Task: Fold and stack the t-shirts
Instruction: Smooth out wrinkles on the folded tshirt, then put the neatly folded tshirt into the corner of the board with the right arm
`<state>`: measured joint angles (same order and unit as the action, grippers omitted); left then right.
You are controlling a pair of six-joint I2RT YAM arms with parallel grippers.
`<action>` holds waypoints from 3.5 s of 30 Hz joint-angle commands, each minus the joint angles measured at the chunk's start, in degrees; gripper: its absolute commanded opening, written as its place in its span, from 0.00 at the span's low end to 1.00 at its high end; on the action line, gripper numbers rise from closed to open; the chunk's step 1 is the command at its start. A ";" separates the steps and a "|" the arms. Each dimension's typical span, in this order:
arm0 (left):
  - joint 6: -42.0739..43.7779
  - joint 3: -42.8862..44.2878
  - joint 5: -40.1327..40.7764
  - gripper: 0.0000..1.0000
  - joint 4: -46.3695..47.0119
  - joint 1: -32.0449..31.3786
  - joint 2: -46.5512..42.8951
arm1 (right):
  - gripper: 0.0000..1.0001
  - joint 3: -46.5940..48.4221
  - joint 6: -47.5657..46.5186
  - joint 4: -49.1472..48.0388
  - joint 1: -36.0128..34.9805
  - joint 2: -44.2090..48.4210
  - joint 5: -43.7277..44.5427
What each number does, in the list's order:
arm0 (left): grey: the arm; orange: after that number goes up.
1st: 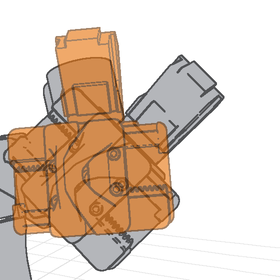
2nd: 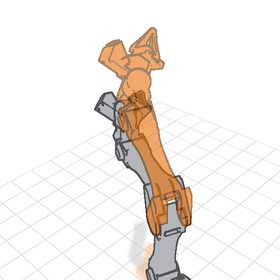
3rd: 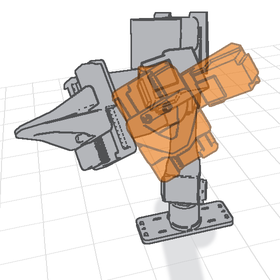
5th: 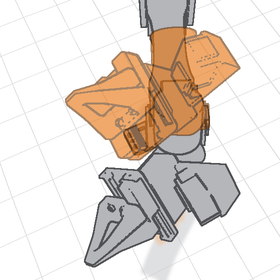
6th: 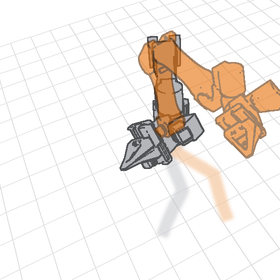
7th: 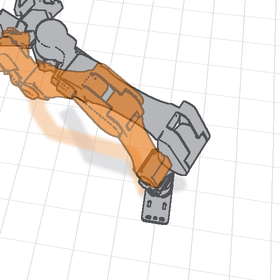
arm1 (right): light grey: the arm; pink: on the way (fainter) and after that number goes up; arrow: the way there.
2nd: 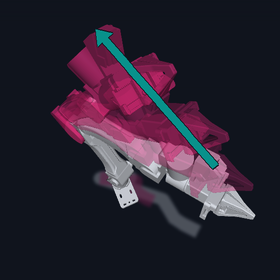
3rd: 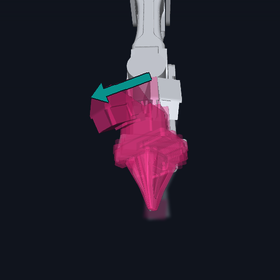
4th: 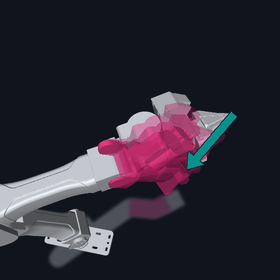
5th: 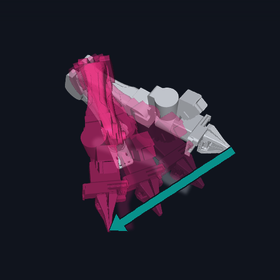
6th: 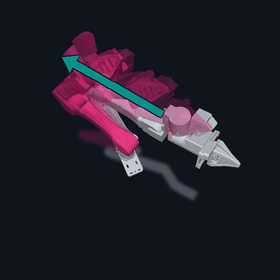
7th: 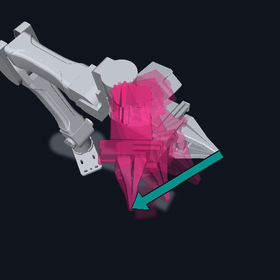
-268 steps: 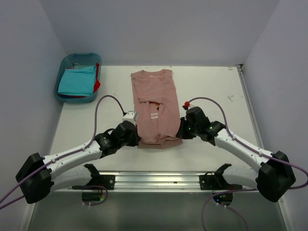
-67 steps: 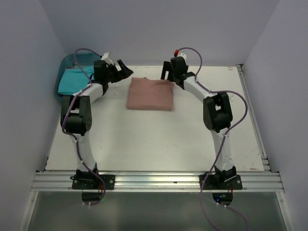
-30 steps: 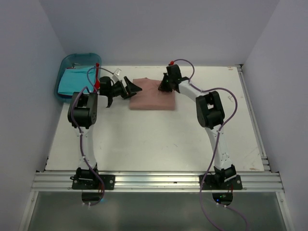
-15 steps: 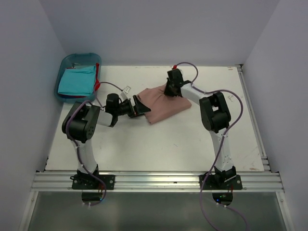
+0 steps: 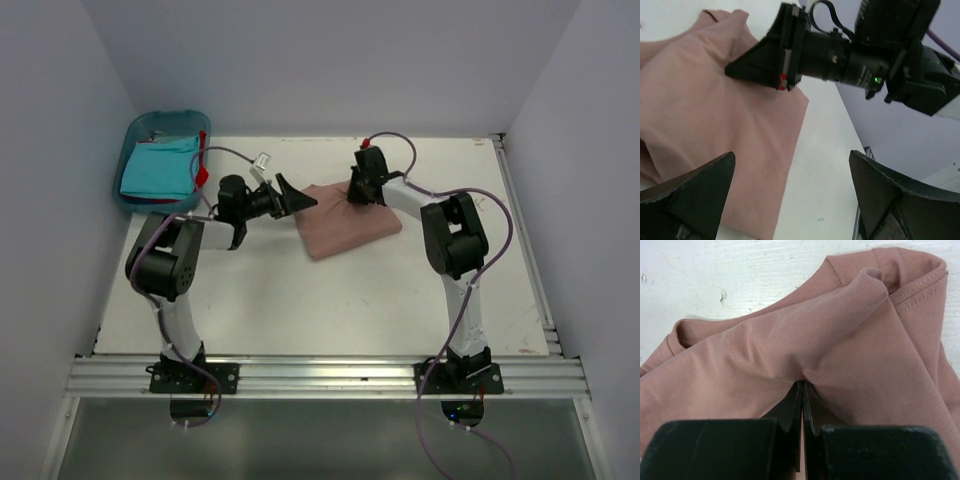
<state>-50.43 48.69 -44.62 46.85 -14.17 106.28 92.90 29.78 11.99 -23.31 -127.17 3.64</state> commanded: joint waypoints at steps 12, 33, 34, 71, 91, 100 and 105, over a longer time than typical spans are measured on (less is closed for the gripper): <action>-4.86 24.77 -0.74 0.00 0.54 -0.06 22.56 | 0.00 -0.27 -3.94 3.57 -1.56 -1.76 -2.67; 8.25 25.75 16.33 0.00 -22.50 5.82 27.04 | 0.00 -2.11 -3.59 3.13 -1.65 -1.41 -2.50; 8.42 25.93 15.19 0.00 -21.90 6.26 27.49 | 0.00 -2.20 -3.59 3.22 -1.65 -1.41 -2.50; 11.50 13.97 3.67 1.00 -21.88 -8.24 3.31 | 0.91 -10.83 -8.16 -0.93 2.82 16.62 8.49; 22.31 22.85 15.61 1.00 -47.37 -10.52 7.80 | 0.87 -26.79 2.73 -13.12 14.52 11.86 -18.56; 24.68 26.37 17.99 0.83 -55.19 -10.52 13.60 | 0.89 -35.23 5.55 -16.47 16.01 15.11 -20.43; 28.02 29.62 17.99 0.82 -61.34 -10.09 16.67 | 0.89 -36.47 5.55 -16.38 16.10 15.73 -23.23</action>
<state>-27.18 77.38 -29.98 -6.11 -24.80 118.56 59.75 34.44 -12.95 -7.22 -109.93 -16.91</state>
